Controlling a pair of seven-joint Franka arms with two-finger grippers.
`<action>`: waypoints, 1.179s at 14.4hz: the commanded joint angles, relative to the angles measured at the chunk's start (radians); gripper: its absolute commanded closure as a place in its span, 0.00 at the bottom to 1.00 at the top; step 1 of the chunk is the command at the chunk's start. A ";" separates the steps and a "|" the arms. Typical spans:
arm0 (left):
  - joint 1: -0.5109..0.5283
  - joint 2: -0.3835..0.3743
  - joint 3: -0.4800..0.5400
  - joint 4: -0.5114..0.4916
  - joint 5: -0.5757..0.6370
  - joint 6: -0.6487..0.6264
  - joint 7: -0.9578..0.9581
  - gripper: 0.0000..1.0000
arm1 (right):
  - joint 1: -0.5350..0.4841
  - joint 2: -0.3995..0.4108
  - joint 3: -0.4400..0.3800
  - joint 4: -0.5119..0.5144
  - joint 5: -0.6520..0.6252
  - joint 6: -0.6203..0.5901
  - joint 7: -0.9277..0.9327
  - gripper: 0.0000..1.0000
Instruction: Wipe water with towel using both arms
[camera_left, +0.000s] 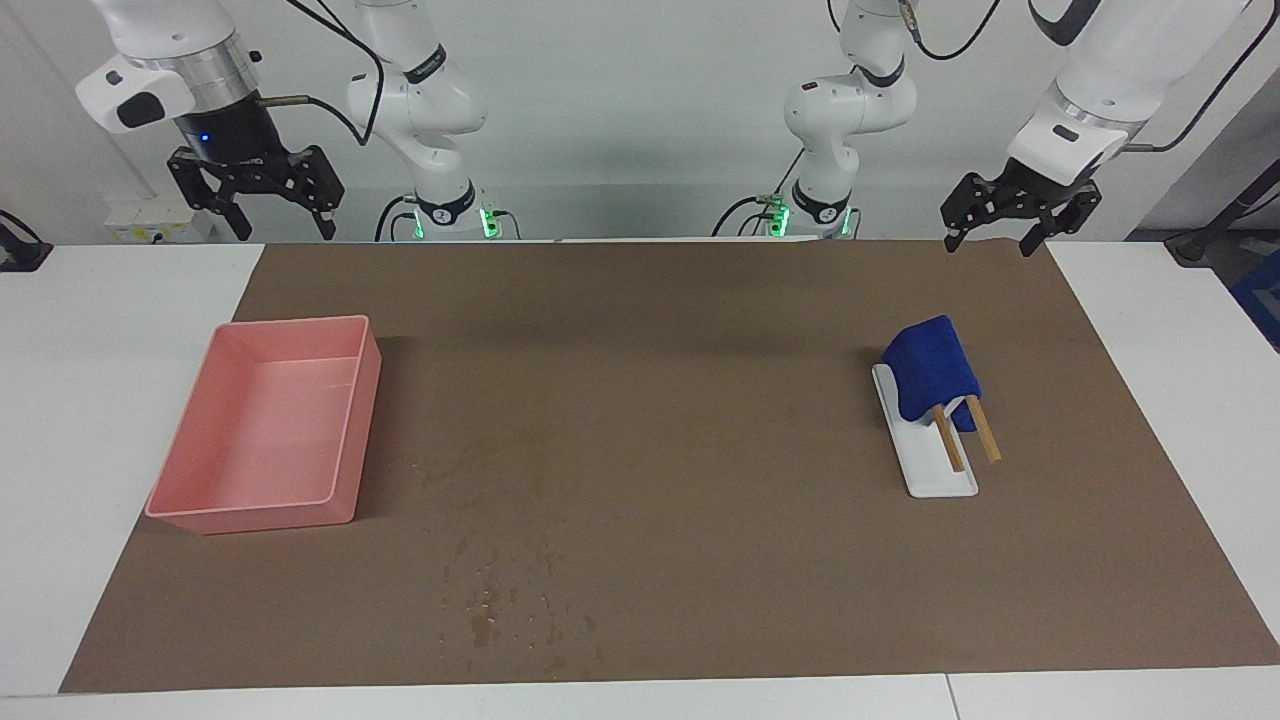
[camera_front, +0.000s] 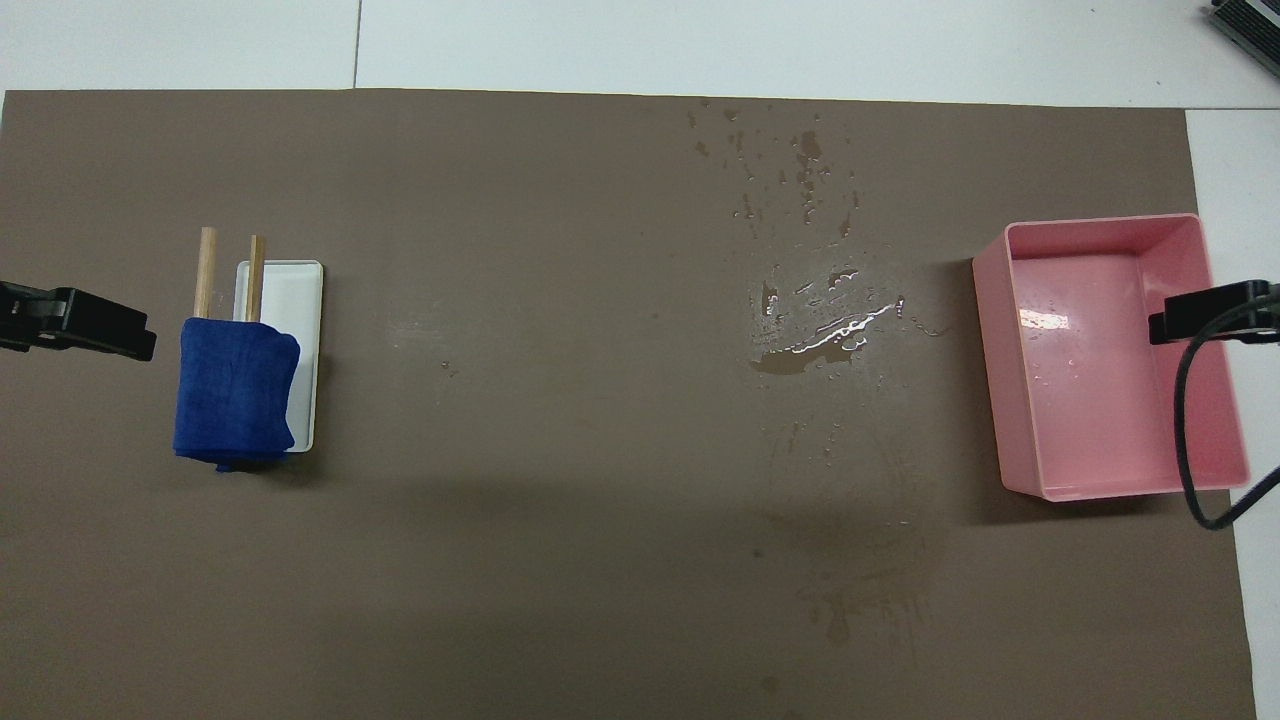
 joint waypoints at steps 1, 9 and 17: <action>0.006 -0.011 -0.005 -0.019 0.016 0.021 0.017 0.00 | -0.002 -0.025 0.011 -0.024 0.002 -0.039 0.021 0.00; 0.065 -0.138 -0.001 -0.339 0.016 0.317 0.014 0.00 | -0.002 -0.028 0.008 -0.027 0.002 -0.046 0.014 0.00; 0.165 -0.086 -0.001 -0.596 0.016 0.662 0.006 0.02 | -0.023 -0.121 -0.003 -0.163 0.019 -0.023 -0.047 0.00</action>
